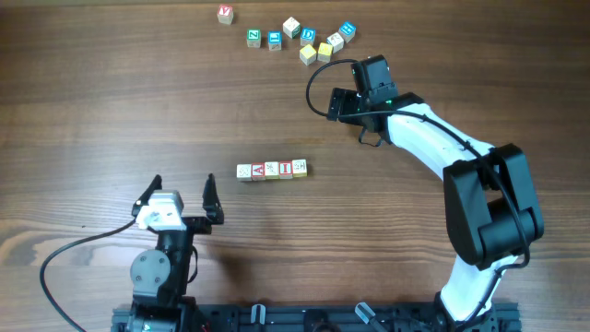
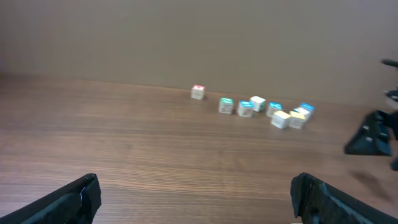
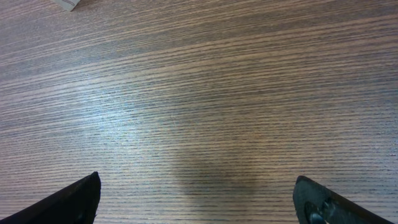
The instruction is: Form a horizontal line
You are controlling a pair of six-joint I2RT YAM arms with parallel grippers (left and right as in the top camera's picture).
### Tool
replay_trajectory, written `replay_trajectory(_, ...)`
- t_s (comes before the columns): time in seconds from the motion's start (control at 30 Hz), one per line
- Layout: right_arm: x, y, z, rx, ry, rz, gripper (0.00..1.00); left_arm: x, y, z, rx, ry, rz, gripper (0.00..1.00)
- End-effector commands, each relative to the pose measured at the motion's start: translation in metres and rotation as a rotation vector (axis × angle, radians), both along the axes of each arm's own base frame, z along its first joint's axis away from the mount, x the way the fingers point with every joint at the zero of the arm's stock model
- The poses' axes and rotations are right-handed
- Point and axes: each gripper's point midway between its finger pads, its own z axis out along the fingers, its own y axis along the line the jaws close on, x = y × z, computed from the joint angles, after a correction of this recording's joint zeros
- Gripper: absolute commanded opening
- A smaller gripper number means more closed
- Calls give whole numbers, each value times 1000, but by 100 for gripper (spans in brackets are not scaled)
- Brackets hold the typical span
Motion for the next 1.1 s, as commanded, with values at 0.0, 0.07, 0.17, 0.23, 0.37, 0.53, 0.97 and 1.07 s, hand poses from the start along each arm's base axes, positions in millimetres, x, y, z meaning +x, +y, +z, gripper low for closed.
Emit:
replay_trajectory(0.0, 1, -2, -3, -20, -2, 0, 100, 0, 16, 1, 17, -6, 68, 100)
replay_trajectory(0.07, 1, -2, -3, -20, -2, 1, 100, 0, 13, 1, 16, -6, 59, 100)
replay_trajectory(0.17, 1, -2, -3, -20, -2, 1, 100, 0, 13, 1, 17, -7, 58, 100)
replay_trajectory(0.23, 1, -2, -3, -20, -2, 0, 100, 0, 13, 1, 17, -7, 58, 100)
replay_trajectory(0.37, 1, -2, -3, -20, -2, 0, 100, 0, 13, 1, 17, -6, 58, 100)
replay_trajectory(0.53, 1, -1, -3, -20, -2, 2, 100, 0, 13, 1, 17, -7, 58, 100)
replay_trajectory(0.97, 0, 15, 36, 12, -80, 24, 100, 0, 13, 1, 17, -6, 58, 100)
replay_trajectory(1.07, -7, 36, 106, 73, -220, 70, 100, 0, 13, 1, 17, -7, 58, 100)
